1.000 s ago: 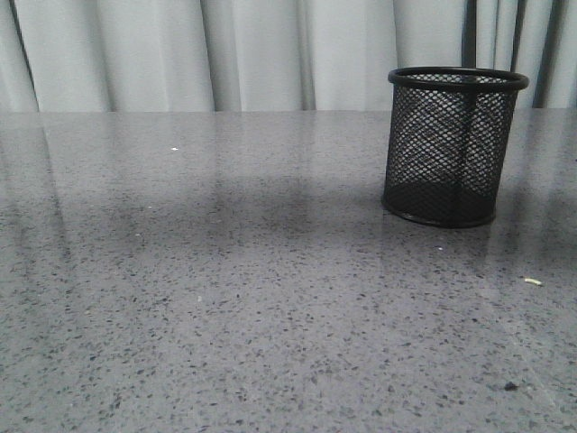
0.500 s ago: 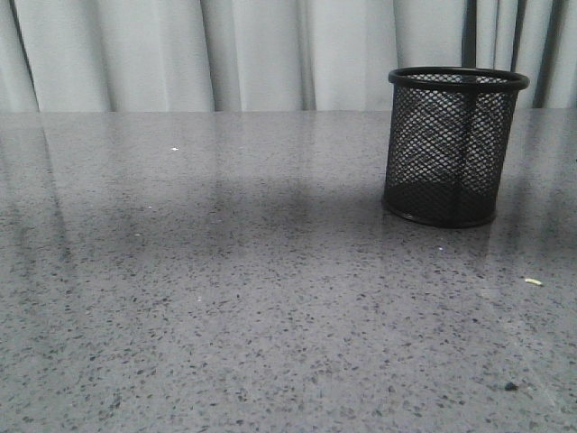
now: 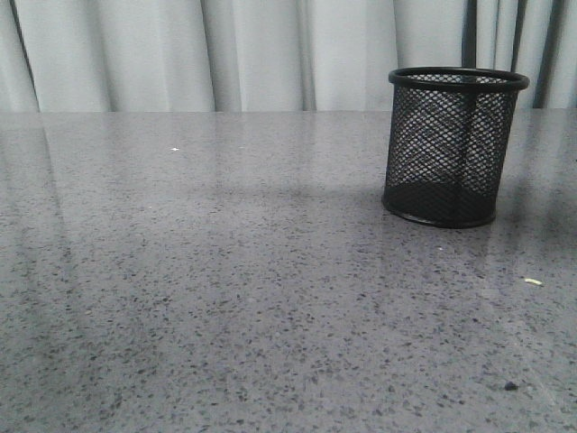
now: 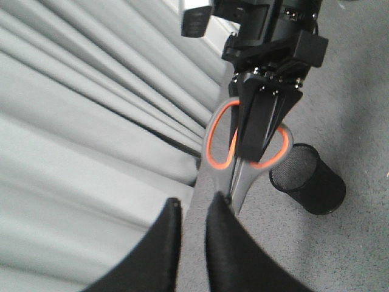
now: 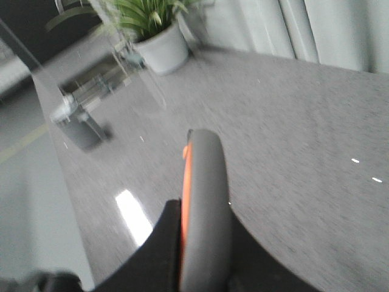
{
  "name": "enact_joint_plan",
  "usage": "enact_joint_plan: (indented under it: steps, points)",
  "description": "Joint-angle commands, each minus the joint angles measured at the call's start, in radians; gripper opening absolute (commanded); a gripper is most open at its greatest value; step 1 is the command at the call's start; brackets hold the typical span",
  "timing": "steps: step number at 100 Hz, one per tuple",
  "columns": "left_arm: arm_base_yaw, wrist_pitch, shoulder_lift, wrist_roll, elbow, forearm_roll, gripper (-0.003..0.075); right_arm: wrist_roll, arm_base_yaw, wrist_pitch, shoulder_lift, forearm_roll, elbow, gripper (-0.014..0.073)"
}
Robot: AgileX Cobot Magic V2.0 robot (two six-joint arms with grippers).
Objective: Put scissors into bucket
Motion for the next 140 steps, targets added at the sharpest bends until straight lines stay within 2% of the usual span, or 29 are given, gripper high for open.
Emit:
enact_joint_plan:
  steps: [1,17,25,34,47,60,124,131,140]
  points:
    - [-0.009,-0.036,-0.072,-0.13,-0.024,0.051,-0.002,0.108,-0.059,0.141,-0.023,-0.167,-0.133,-0.0062]
    - [-0.009,0.036,-0.192,-0.285,-0.002,0.203,-0.002,0.285,-0.118,0.379,-0.023,-0.555,-0.33,-0.0062]
    - [-0.009,0.066,-0.247,-0.316,0.023,0.23,-0.002,0.327,-0.118,0.48,-0.019,-0.69,-0.385,-0.0062]
    - [-0.009,0.064,-0.295,-0.317,0.066,0.23,-0.002,0.376,-0.118,0.478,-0.015,-0.771,-0.381,-0.0062]
    - [-0.009,0.026,-0.344,-0.317,0.131,0.236,-0.002,0.376,-0.118,0.478,0.01,-0.789,-0.33,-0.0062]
    - [-0.009,0.017,-0.355,-0.317,0.166,0.236,-0.002,0.38,-0.118,0.478,0.048,-0.871,-0.264,-0.0062]
    - [-0.009,0.009,-0.359,-0.317,0.198,0.23,-0.002,0.38,-0.118,0.395,0.285,-0.79,-0.219,-0.0058]
    - [-0.009,0.009,-0.359,-0.317,0.198,0.23,-0.002,0.38,-0.118,0.385,0.287,-0.783,-0.219,-0.0009]
    - [-0.009,0.009,-0.359,-0.317,0.198,0.23,-0.002,0.38,-0.118,0.369,0.287,-0.776,-0.219,0.0136]
